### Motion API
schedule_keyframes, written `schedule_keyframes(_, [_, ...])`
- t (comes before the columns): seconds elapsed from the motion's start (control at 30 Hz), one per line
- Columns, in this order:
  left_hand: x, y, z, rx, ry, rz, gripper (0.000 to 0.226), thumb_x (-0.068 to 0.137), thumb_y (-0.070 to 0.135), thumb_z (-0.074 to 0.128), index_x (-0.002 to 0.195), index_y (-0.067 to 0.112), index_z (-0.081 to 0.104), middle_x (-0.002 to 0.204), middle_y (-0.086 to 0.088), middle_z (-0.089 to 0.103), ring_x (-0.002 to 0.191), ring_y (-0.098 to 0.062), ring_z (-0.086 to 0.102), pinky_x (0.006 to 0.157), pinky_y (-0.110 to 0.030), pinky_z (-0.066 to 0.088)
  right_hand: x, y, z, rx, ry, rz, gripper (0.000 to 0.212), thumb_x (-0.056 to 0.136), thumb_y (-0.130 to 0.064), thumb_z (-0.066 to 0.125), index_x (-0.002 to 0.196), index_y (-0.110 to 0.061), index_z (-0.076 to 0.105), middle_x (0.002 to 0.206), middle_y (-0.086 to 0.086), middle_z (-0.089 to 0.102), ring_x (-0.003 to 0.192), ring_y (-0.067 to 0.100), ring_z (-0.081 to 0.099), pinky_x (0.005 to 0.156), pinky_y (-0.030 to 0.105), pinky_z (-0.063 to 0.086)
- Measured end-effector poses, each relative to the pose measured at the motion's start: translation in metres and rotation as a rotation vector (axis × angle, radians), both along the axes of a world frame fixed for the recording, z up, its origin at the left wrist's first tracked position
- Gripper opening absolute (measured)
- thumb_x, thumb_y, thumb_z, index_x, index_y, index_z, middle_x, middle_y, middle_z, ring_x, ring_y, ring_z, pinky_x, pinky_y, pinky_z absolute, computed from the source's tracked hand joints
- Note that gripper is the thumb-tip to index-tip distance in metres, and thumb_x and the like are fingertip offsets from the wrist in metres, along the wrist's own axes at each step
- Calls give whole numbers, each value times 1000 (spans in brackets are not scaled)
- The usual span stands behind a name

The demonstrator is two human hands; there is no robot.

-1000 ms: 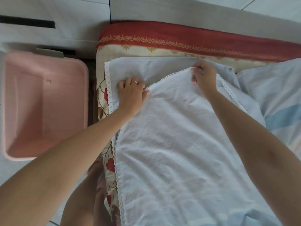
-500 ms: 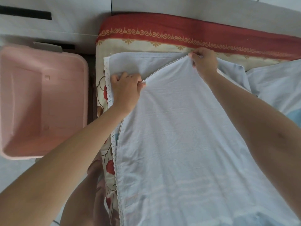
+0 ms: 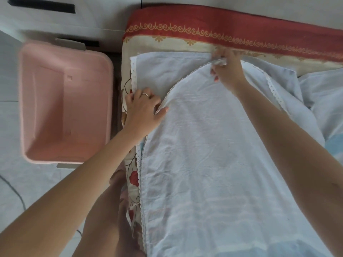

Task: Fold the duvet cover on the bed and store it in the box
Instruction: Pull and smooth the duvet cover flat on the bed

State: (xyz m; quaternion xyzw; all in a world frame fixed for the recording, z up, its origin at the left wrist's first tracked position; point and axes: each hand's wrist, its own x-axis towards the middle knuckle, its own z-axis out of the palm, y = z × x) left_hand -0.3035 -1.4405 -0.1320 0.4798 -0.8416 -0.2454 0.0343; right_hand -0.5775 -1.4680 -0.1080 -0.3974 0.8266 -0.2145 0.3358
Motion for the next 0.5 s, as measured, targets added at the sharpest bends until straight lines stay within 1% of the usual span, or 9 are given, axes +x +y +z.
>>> schedule_keyframes(0.07, [14, 6, 0, 13, 11, 2, 41, 84, 57, 48, 71, 20, 61, 92, 1, 51, 96, -23, 45, 80, -34, 18, 13, 0, -2, -23, 4, 101, 23, 88, 4, 47, 105, -9, 55, 115, 4, 34, 69, 9, 57, 53, 15, 50])
schedule_keyframes(0.13, [21, 12, -1, 21, 8, -1, 41, 82, 56, 47, 68, 20, 61, 91, 3, 51, 96, -23, 44, 81, -34, 18, 23, 2, -8, -97, 16, 179, 19, 85, 2, 54, 101, -9, 58, 111, 0, 35, 85, 10, 54, 65, 13, 50])
schedule_keyframes(0.17, [23, 16, -3, 18, 5, -4, 39, 82, 54, 49, 69, 20, 62, 91, 3, 51, 96, -23, 45, 81, -34, 18, 26, 4, -11, -135, 29, 188, 17, 84, 1, 56, 98, -9, 59, 110, -2, 35, 92, 11, 52, 71, 11, 47])
schedule_keyframes(0.23, [25, 18, -6, 5, 5, -10, 36, 84, 50, 50, 71, 19, 63, 92, 3, 51, 96, -23, 45, 83, -35, 18, 33, 7, -19, -209, 52, 182, 16, 82, -1, 57, 91, -14, 60, 111, -6, 32, 101, 13, 51, 78, 8, 43])
schedule_keyframes(0.3, [27, 17, -8, 3, 24, -15, 35, 86, 46, 48, 73, 17, 63, 93, 1, 52, 96, -24, 46, 84, -37, 20, 40, 10, -24, -245, 117, 186, 12, 83, -3, 58, 85, -14, 62, 117, -3, 29, 109, 14, 47, 82, 7, 40])
schedule_keyframes(0.33, [28, 16, -9, 9, 43, -18, 36, 87, 45, 47, 74, 16, 62, 93, -1, 53, 96, -25, 47, 86, -38, 22, 42, 11, -26, -244, 147, 190, 8, 84, -3, 58, 85, -10, 64, 121, -1, 27, 111, 8, 45, 83, 4, 38])
schedule_keyframes(0.4, [31, 15, -9, 43, 81, -20, 37, 87, 45, 45, 75, 14, 61, 94, -2, 54, 96, -26, 50, 89, -42, 27, 46, 8, -29, -213, 182, 232, 8, 87, -3, 57, 87, -3, 65, 125, 3, 28, 100, -5, 45, 83, 0, 35])
schedule_keyframes(0.43, [33, 14, -10, 62, 97, -20, 38, 87, 45, 44, 76, 13, 60, 94, -2, 54, 96, -26, 50, 90, -43, 29, 47, 5, -29, -203, 185, 290, 10, 88, -2, 55, 88, -2, 65, 126, 6, 29, 95, -5, 46, 85, 1, 35])
schedule_keyframes(0.5, [34, 9, -11, 88, 122, -27, 37, 86, 45, 48, 75, 12, 60, 92, -3, 53, 95, -26, 50, 92, -44, 30, 47, 3, -26, -206, 188, 413, 16, 88, 0, 49, 94, -3, 64, 130, 11, 30, 102, 3, 44, 89, 7, 37])
